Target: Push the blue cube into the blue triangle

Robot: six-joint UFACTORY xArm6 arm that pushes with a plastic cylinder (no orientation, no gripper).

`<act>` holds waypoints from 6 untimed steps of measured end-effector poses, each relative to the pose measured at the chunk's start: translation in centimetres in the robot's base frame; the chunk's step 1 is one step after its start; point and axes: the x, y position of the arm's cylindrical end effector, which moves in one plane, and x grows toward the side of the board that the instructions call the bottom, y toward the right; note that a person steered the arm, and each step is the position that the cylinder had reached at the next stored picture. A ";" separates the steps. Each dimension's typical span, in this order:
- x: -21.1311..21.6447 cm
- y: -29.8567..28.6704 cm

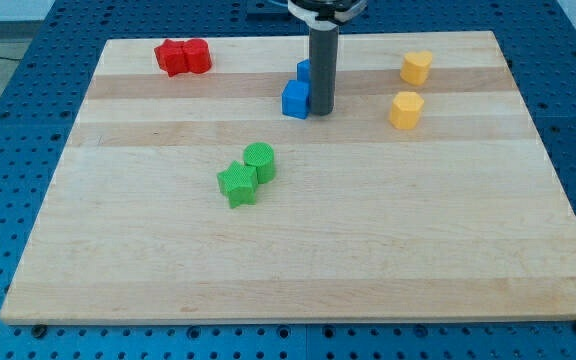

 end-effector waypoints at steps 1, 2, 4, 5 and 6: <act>2.4 -0.8; 3.1 -4.7; -1.2 -1.7; -1.9 -1.6; -0.8 -1.1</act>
